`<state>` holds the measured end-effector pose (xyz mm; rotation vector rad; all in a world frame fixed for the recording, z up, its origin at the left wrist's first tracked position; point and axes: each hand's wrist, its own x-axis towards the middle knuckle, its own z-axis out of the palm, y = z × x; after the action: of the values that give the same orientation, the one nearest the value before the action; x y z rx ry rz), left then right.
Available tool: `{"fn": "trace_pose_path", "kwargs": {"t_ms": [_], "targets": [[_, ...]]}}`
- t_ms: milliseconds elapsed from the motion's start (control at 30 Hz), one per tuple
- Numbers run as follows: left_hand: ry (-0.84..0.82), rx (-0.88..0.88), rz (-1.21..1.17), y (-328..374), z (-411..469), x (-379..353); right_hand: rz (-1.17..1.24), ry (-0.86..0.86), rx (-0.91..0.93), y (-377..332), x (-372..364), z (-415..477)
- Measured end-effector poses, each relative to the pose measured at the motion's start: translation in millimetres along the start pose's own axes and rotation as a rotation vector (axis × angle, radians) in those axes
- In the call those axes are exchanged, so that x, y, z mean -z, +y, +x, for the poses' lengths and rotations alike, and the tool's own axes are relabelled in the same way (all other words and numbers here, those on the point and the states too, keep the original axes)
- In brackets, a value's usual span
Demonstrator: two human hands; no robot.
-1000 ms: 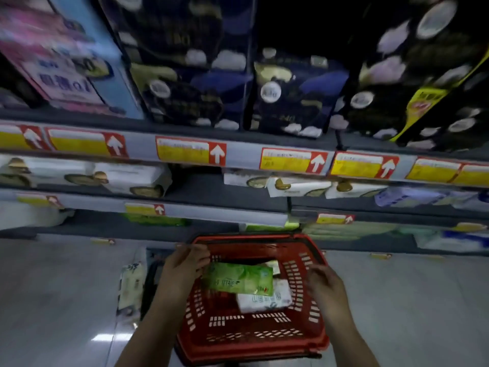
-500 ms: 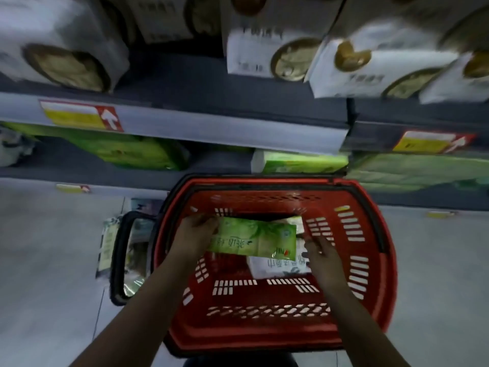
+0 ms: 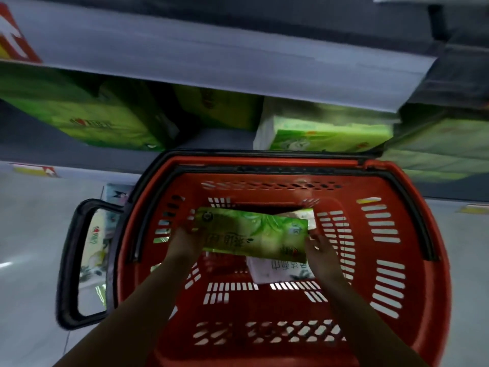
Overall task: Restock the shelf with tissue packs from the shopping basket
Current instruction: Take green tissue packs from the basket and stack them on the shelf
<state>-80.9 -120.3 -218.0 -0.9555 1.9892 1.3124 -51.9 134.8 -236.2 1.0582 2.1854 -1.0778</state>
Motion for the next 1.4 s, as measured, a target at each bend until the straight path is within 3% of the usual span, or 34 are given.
{"fn": "trace_pose_path", "kwargs": {"t_ms": [600, 800, 1033, 1267, 1400], "targets": [[-0.118, 0.078, -0.011, -11.9, 16.4, -4.9, -0.049, -0.039, -0.1, -1.8, -27.3, 21.7], [-0.091, 0.082, -0.081, -17.2, 4.4, -2.4, 0.056, -0.048, -0.165, -2.7, -22.5, 13.9], [-0.093, -0.01, -0.349, 3.5, -29.5, 4.5, 0.172, 0.023, -0.211, -9.2, -4.6, -15.4], [-0.095, -0.002, -0.444, 26.5, -62.6, 35.5, 0.427, 0.047, -0.163, -34.3, 35.4, -58.3], [-0.093, -0.048, -0.434, 44.4, -88.1, 52.8, 0.471, 0.132, -0.043, -50.8, 55.9, -81.1]]}}
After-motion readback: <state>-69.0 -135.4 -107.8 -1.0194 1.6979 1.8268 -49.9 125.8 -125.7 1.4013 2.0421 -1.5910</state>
